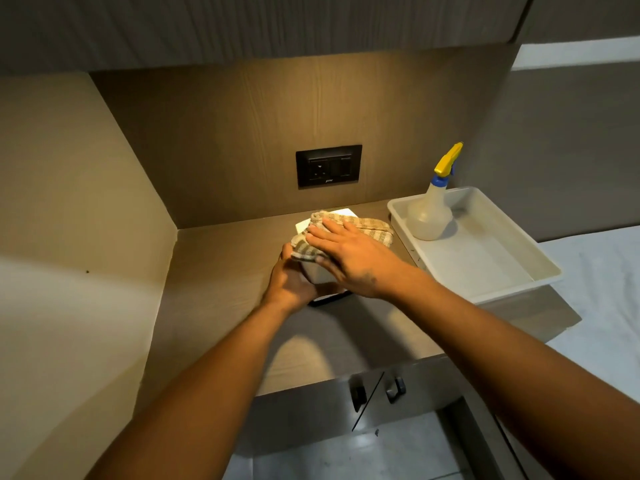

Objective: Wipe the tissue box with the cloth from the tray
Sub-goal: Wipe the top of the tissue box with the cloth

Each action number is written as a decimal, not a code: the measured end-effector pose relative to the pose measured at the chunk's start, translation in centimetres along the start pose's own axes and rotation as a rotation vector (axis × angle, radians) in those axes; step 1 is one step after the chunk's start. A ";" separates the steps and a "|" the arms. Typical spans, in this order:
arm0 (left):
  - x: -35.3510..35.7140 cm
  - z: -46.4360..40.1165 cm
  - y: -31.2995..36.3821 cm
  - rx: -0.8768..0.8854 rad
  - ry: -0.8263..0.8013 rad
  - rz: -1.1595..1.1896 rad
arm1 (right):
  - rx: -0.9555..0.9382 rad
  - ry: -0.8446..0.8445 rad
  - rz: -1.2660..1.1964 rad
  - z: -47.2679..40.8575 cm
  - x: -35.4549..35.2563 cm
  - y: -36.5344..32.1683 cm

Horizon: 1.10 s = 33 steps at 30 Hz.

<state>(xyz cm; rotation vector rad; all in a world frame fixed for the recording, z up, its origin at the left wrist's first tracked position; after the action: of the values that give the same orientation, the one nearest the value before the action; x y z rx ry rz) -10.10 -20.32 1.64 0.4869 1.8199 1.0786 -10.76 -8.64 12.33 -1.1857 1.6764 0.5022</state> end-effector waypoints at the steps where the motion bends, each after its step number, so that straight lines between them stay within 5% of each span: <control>1: -0.3 0.0 -0.1 -0.033 0.023 0.044 | 0.018 0.000 -0.008 0.3 -0.3 0.7; 9: -0.9 0.6 -0.2 -0.073 0.043 0.009 | 0.384 -0.067 -0.059 -2.2 0.6 6.9; 20: -1.1 1.4 0.6 -0.080 0.200 0.049 | 0.066 0.000 -0.016 -2.7 1.2 0.7; 22: -1.1 2.4 0.3 -0.168 0.229 0.064 | 0.208 0.091 -0.172 -2.3 0.5 1.2; 28: -1.8 3.4 0.8 -0.224 0.204 -0.122 | 0.900 0.793 -0.841 3.2 -2.6 6.2; 33: -4.1 0.7 4.0 0.153 -0.012 -0.368 | 1.284 1.023 -1.113 10.5 -0.5 9.0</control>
<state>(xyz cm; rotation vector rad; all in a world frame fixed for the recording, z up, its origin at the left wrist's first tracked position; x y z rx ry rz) -7.92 -20.74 7.03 0.2322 1.8969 0.6881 -13.60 3.56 6.47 -1.0833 1.2349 -1.8360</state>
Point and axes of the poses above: each hand's wrist, its own z-axis away from the middle knuckle, its own x-axis out of the palm, y = z × x, the point moved 8 cm from there along -z, towards the middle knuckle, and after that the axes turned 14 degrees about y, right-handed, at the moved point
